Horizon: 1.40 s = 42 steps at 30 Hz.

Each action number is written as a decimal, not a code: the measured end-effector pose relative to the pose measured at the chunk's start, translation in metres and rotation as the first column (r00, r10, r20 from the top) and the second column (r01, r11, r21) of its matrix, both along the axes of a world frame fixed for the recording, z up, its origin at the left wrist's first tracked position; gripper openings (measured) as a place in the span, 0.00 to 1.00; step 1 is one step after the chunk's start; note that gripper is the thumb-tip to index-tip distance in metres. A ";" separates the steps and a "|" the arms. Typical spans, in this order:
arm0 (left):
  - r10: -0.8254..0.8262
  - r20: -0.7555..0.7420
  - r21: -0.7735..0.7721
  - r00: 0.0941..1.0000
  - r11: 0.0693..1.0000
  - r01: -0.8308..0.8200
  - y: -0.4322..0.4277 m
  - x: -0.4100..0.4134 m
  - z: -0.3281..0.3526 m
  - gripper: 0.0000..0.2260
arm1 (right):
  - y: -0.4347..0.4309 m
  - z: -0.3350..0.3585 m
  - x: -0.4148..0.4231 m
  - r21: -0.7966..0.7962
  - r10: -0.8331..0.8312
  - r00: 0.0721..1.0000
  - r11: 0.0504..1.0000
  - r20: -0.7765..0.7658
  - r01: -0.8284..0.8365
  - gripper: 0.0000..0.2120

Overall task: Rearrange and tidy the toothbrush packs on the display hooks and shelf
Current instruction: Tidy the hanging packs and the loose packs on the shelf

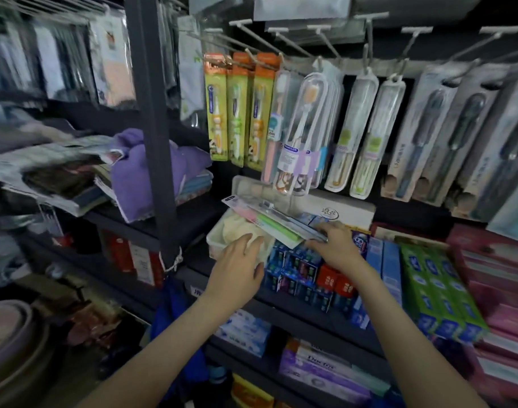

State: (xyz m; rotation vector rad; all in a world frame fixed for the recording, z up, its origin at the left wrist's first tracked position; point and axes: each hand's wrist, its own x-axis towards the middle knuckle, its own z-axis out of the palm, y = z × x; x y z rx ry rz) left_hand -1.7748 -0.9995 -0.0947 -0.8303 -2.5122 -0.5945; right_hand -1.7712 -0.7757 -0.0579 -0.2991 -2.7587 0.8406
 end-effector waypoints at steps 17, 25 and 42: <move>-0.473 0.488 0.873 0.733 0.252 -0.418 0.005 0.000 0.016 0.12 | -0.065 -0.006 0.034 -0.026 0.300 0.908 0.947 -0.294 -0.321 0.20; -0.494 0.648 0.761 0.580 0.441 -0.475 -0.054 -0.001 0.013 0.16 | -0.057 -0.003 -0.031 0.103 0.103 0.990 0.988 0.092 -0.112 0.30; -0.616 0.562 0.810 0.551 0.275 -0.518 -0.016 0.043 0.005 0.16 | -0.080 -0.022 0.082 -0.031 0.188 0.973 0.981 -0.131 -0.193 0.31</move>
